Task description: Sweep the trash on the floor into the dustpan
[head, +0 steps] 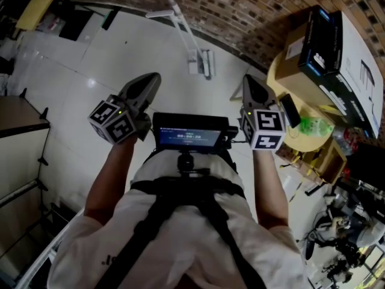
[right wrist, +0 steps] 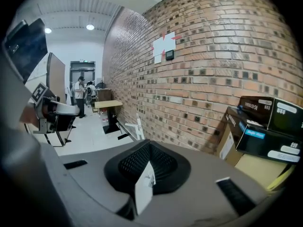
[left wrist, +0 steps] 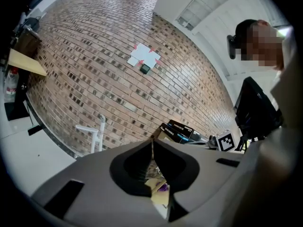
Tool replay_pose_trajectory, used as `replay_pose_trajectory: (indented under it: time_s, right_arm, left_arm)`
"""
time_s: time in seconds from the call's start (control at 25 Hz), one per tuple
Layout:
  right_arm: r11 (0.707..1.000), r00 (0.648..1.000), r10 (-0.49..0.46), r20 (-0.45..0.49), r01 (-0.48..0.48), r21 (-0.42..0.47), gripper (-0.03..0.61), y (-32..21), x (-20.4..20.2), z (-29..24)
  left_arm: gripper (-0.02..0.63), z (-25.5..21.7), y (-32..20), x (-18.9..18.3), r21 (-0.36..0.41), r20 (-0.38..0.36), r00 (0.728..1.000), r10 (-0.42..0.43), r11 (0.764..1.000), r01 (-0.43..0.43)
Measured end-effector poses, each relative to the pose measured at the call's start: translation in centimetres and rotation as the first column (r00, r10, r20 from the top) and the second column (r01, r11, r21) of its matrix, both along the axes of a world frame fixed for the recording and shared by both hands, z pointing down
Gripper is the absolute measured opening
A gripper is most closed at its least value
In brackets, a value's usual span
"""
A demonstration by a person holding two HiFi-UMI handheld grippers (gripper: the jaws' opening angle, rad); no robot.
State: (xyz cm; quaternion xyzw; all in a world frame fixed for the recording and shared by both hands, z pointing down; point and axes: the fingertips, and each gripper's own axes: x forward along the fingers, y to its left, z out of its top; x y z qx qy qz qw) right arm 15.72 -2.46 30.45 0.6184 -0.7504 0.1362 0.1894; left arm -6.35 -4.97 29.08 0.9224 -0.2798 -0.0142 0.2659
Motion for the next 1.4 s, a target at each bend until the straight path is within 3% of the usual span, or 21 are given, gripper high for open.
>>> replay_pose_trajectory:
  time_s: [1.4]
  right_arm:
    - [0.999, 0.999, -0.047, -0.026, 0.047, -0.013, 0.0, -0.4, -0.2, -0.4]
  left_arm:
    - [0.007, 0.5, -0.1, 1.2, -0.026, 0.006, 1.0, 0.014, 1.0, -0.013]
